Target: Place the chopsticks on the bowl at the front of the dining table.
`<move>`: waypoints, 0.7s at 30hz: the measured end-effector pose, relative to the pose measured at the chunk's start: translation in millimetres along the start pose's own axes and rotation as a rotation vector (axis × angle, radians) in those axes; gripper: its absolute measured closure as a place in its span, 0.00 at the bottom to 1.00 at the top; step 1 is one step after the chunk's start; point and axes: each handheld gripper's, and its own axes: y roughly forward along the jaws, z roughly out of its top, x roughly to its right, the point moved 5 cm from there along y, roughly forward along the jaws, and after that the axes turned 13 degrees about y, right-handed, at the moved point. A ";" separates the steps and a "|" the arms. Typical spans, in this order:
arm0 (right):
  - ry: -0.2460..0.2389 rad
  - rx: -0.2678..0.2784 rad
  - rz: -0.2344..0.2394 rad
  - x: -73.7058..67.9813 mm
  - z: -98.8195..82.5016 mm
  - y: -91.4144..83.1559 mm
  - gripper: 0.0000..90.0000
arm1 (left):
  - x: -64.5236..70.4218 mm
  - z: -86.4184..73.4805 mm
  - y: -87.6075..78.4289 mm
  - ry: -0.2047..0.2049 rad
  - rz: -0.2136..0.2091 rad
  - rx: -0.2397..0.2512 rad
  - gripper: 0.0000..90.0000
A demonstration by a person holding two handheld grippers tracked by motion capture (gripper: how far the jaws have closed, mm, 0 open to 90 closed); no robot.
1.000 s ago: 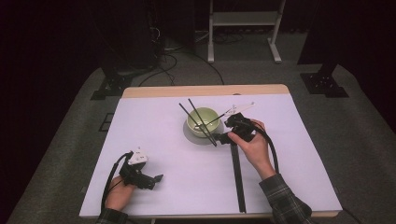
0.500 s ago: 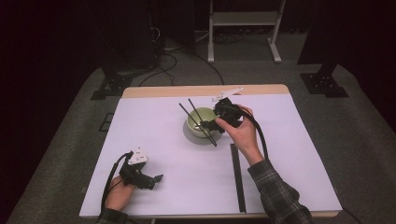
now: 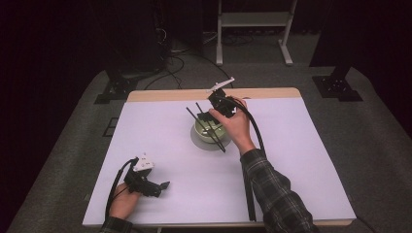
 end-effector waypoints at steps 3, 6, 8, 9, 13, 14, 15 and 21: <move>0.002 -0.006 -0.007 0.2 4.7 6.7 0.23 | 0.0 0.0 0.1 0.000 0.001 0.000 0.00; 0.014 -0.017 -0.010 1.1 10.4 21.2 0.21 | -0.3 0.0 -0.1 0.003 0.001 -0.002 0.00; 0.020 -0.030 -0.013 1.6 12.5 30.6 0.21 | -0.2 0.0 -0.1 0.002 0.000 -0.002 0.00; 0.020 -0.030 -0.013 1.6 12.5 30.6 0.21 | -0.2 0.0 -0.1 0.002 0.000 -0.002 0.00; 0.025 -0.044 -0.024 2.5 16.9 46.5 0.21 | -0.2 0.0 0.1 0.002 0.001 0.000 0.00; 0.027 -0.047 -0.025 2.7 17.4 48.6 0.21 | -0.2 0.0 0.1 0.002 0.001 0.000 0.00; 0.027 -0.047 -0.025 2.7 17.4 48.6 0.21 | -0.2 0.0 0.1 0.002 0.001 0.000 0.00; 0.034 -0.064 -0.037 3.3 19.3 62.8 0.21 | -0.2 0.0 0.1 0.002 0.001 0.000 0.00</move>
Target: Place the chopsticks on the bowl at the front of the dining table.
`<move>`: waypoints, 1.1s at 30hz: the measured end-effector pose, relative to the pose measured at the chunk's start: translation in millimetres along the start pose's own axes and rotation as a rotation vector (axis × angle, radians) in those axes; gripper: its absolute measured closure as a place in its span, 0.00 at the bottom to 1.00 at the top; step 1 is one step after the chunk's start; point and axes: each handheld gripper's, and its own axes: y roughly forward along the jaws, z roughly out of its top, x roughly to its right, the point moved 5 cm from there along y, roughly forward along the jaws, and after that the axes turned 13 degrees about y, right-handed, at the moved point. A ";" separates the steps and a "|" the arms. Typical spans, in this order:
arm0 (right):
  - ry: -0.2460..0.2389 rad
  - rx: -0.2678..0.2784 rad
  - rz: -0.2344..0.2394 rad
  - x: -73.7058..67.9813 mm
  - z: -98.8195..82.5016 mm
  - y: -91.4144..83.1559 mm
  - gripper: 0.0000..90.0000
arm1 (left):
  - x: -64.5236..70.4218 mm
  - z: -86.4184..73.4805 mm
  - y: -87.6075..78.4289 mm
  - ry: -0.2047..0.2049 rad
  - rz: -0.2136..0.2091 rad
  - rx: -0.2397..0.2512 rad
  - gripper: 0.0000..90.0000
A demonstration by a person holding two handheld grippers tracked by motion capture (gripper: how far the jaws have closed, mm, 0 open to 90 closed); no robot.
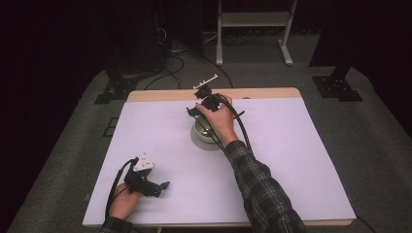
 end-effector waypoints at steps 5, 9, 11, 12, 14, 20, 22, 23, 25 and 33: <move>0.007 -0.020 -0.016 2.1 -0.9 12.5 0.21 | 0.0 0.0 0.0 0.001 0.000 0.000 0.00; 0.018 -0.023 -0.020 5.1 -0.9 15.5 0.22 | 0.1 0.1 0.1 -0.001 0.000 0.001 0.00; 0.023 -0.024 -0.030 8.0 -1.2 16.6 0.22 | 0.1 0.1 0.0 0.000 0.000 0.001 0.00; 0.027 -0.028 -0.029 10.4 -1.3 16.7 0.22 | 0.1 0.1 0.0 0.000 0.000 0.001 0.00; 0.037 -0.026 -0.035 13.9 -1.2 16.2 0.22 | 0.1 0.1 0.0 -0.001 0.000 0.001 0.00; 0.056 -0.020 -0.047 22.7 -0.1 13.3 0.22 | 0.2 0.1 0.0 -0.001 -0.001 0.001 0.00; 0.070 -0.019 -0.042 26.4 0.0 12.6 0.22 | 0.2 0.0 0.0 -0.001 -0.001 0.001 0.00; 0.074 -0.020 -0.042 27.7 -0.1 12.4 0.22 | 0.2 0.0 0.0 -0.002 -0.001 0.000 0.00; 0.082 -0.022 -0.055 32.8 -0.3 11.6 0.22 | 0.2 0.0 0.0 -0.001 0.000 0.001 0.00; 0.097 -0.018 -0.067 42.3 0.3 5.6 0.23 | 0.1 0.0 0.0 -0.001 0.000 0.000 0.00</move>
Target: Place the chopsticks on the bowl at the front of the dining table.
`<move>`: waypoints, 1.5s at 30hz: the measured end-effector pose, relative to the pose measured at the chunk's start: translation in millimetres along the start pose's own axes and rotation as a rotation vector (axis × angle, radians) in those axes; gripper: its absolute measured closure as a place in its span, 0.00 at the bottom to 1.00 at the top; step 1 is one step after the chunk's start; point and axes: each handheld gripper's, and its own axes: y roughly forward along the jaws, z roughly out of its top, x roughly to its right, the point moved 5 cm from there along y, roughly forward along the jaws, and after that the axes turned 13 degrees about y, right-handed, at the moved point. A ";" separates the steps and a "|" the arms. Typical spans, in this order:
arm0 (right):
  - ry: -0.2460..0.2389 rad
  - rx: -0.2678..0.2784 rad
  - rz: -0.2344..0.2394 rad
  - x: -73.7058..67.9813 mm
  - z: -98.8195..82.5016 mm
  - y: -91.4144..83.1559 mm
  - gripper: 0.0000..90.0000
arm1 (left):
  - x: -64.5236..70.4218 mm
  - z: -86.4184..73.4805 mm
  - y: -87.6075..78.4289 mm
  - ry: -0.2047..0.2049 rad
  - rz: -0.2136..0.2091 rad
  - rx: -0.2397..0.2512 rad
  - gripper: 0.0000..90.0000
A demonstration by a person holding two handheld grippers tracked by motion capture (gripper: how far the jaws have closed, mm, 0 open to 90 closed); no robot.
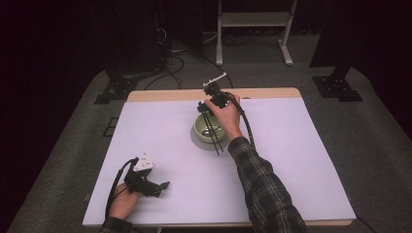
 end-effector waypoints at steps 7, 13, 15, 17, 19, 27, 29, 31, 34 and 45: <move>-0.027 0.022 0.029 -5.5 -2.3 -19.2 0.22 | -0.1 0.0 0.0 0.001 0.001 0.000 0.00; -0.055 0.043 0.057 -6.4 -11.0 -39.6 0.19 | -0.1 0.0 -0.1 0.001 0.000 -0.001 0.00; -0.059 0.052 0.056 -4.8 -17.6 -52.0 0.24 | 0.1 0.0 -0.1 -0.001 -0.001 -0.002 0.00; -0.064 0.058 0.064 -4.4 -19.9 -56.5 0.28 | 0.1 0.0 0.0 -0.001 0.000 0.000 0.00; -0.072 0.069 0.073 -4.0 -24.6 -64.9 0.32 | 0.0 0.0 0.0 -0.001 0.000 0.000 0.00; -0.089 0.059 0.134 -0.5 -47.4 -77.3 0.64 | 0.0 0.0 -0.2 0.001 -0.001 -0.003 0.00; -0.096 0.040 0.141 -0.4 -54.8 -73.1 0.65 | 0.0 0.0 -0.2 0.000 -0.001 -0.002 0.00; -0.096 0.036 0.142 -0.2 -57.0 -71.5 0.67 | 0.0 0.0 -0.2 0.000 -0.001 -0.002 0.00; -0.098 0.027 0.143 -1.0 -63.6 -67.1 0.69 | 0.0 0.0 -0.2 0.001 -0.001 -0.002 0.00; -0.114 0.027 0.143 -3.4 -67.6 -66.0 0.81 | 0.0 0.0 -0.2 0.000 -0.001 -0.002 0.00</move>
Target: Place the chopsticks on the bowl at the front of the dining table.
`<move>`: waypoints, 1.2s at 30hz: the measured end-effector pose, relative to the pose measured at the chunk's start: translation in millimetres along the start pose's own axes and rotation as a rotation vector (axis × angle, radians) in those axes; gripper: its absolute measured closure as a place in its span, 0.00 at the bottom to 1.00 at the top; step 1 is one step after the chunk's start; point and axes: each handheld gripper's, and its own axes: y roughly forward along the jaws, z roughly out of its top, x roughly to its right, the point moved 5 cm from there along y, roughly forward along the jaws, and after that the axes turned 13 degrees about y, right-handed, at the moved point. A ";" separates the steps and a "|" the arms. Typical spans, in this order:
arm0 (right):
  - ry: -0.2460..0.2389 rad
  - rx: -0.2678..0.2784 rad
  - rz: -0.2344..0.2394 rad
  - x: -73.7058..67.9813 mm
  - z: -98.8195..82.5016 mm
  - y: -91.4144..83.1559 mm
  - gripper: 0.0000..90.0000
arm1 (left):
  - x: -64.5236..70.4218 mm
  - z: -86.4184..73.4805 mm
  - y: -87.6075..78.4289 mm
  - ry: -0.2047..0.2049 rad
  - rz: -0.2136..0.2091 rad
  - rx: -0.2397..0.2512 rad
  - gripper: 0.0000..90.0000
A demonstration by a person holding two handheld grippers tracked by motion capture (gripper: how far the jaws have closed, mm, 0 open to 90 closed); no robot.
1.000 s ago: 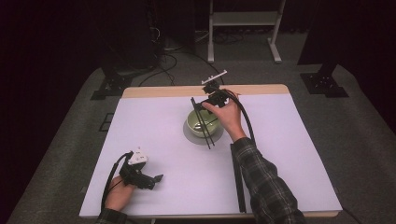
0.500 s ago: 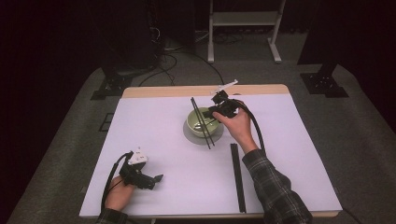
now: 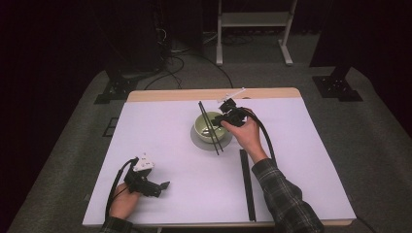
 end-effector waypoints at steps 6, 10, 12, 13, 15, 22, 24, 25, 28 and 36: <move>0.003 -0.014 0.001 1.2 -4.0 2.2 0.83 | 0.0 0.0 0.2 0.000 0.002 0.002 0.00; 0.005 -0.023 0.005 0.4 -8.1 4.1 0.83 | -0.1 -0.1 0.1 0.002 0.001 0.000 0.00; 0.002 -0.025 0.007 -0.6 -10.1 4.7 0.83 | 0.0 0.0 0.0 0.000 0.000 0.000 0.00; 0.003 -0.025 0.010 -1.5 -11.0 4.9 0.83 | 0.0 0.0 0.0 0.000 0.000 0.000 0.00; -0.003 -0.029 0.016 -3.8 -13.5 6.5 0.84 | 0.0 0.0 0.0 0.000 0.000 0.000 0.00; -0.019 -0.041 0.027 -10.7 -17.4 10.0 0.85 | 0.0 0.0 0.0 0.000 0.000 -0.001 0.00; -0.026 -0.038 0.029 -12.6 -17.3 10.3 0.85 | 0.0 0.0 0.0 0.000 0.000 -0.001 0.00; -0.027 -0.038 0.032 -13.9 -17.2 10.2 0.85 | 0.0 0.0 0.0 0.000 0.000 -0.001 0.00; -0.033 -0.037 0.038 -16.1 -17.2 10.7 0.85 | -0.1 -0.1 -0.1 0.002 0.000 -0.002 0.00; -0.043 -0.030 0.046 -20.8 -16.6 9.1 0.84 | -0.1 -0.1 -0.1 0.001 0.000 -0.002 0.00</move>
